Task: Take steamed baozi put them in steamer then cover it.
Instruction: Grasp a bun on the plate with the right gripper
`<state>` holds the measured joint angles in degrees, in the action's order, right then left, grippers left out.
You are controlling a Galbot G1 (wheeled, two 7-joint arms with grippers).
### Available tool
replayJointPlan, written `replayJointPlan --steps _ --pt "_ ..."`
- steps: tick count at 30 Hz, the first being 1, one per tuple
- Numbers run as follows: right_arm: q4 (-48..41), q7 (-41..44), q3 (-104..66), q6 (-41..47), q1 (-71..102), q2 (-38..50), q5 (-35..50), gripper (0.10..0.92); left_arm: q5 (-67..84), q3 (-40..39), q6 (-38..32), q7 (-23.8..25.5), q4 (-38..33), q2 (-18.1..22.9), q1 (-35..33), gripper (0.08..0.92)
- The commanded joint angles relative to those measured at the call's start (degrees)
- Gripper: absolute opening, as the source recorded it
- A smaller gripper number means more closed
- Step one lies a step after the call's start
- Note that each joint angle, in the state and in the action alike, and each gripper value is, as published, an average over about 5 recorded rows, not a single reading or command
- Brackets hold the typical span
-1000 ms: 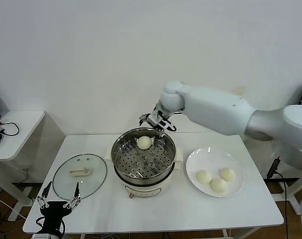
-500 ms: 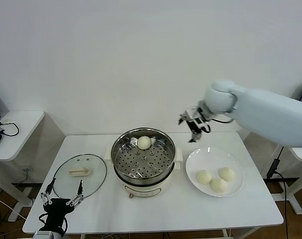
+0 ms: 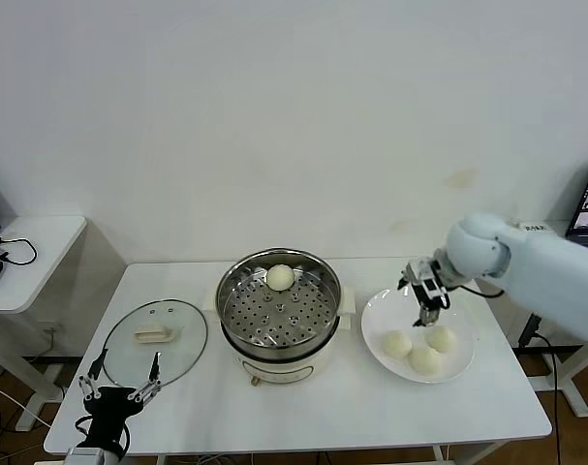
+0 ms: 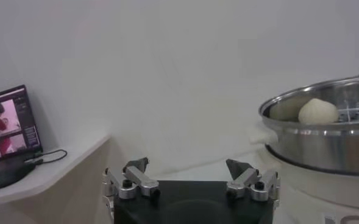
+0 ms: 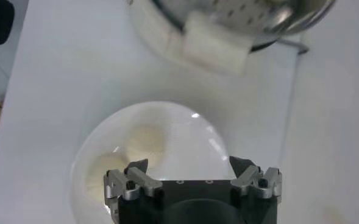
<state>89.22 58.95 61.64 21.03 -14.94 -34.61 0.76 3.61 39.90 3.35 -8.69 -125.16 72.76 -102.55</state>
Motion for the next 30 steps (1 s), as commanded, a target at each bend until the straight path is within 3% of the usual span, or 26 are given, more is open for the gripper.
replayJointPlan --steps 1,21,30 --pt "-0.92 0.11 -3.56 1.36 8.5 0.79 -2.66 0.823 -0.02 0.08 0.0 0.03 0.25 0.05 -0.07 0.823" --pt "-15.77 0.77 -10.56 -2.95 16.32 -9.88 -5.97 0.823 -0.33 0.07 0.03 0.14 1.41 0.36 0.06 0.823" --pt "-18.52 1.01 -10.72 -3.41 16.27 -11.95 -6.95 0.809 -0.32 0.05 0.01 0.14 1.9 0.53 0.35 0.823"
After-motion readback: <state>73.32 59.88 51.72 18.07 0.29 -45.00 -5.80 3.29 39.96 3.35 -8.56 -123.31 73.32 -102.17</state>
